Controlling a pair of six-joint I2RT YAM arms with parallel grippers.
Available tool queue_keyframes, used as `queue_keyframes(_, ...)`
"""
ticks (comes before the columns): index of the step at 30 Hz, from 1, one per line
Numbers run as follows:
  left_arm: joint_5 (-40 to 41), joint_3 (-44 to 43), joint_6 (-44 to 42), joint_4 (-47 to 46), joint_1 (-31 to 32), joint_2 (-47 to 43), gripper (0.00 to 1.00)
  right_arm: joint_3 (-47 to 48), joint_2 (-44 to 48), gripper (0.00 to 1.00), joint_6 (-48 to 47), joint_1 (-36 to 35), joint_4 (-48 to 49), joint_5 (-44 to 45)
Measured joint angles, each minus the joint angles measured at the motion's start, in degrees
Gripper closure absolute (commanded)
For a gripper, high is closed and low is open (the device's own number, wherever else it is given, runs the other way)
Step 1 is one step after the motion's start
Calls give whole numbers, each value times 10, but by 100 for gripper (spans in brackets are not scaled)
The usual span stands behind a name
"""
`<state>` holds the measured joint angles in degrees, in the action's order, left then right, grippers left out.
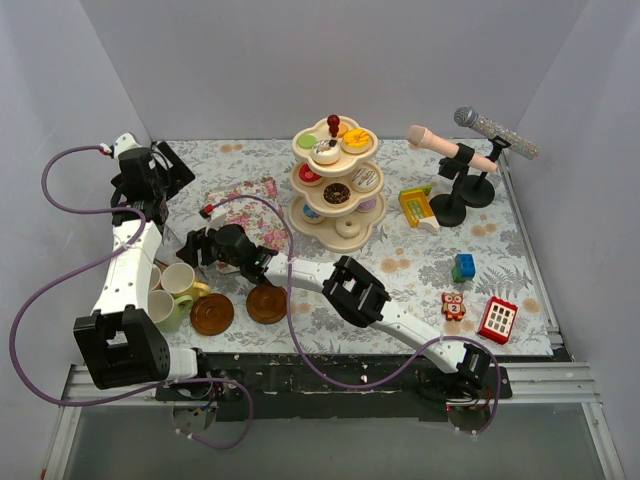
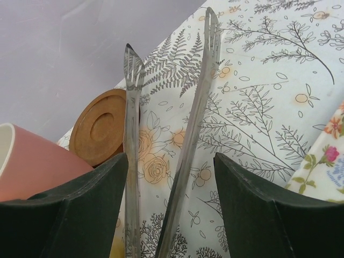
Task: Serve the afternoon tea
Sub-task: Place the clamp at the center of the board, then move the coaster to the center of the board.
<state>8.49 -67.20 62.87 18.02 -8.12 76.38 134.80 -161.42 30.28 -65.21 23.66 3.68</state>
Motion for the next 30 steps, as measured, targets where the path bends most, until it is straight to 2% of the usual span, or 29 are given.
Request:
queue_keyframes(9,2,-1,-5,1,0,0,2,-8,11,27,-43,1,7,-14)
queue_keyframes(14,16,-34,-23,17,0,0,2,-68,68,24,-63,2,0,-25)
queue_keyframes(16,19,-48,-29,16,0,0,2,-94,99,28,-71,2,-7,-32)
queue_keyframes(25,-5,-54,-38,-7,6,1,2,-406,384,34,-122,2,27,-11)
queue_keyframes(30,-9,-27,-40,-63,24,15,2,-574,557,40,-143,2,40,-13)
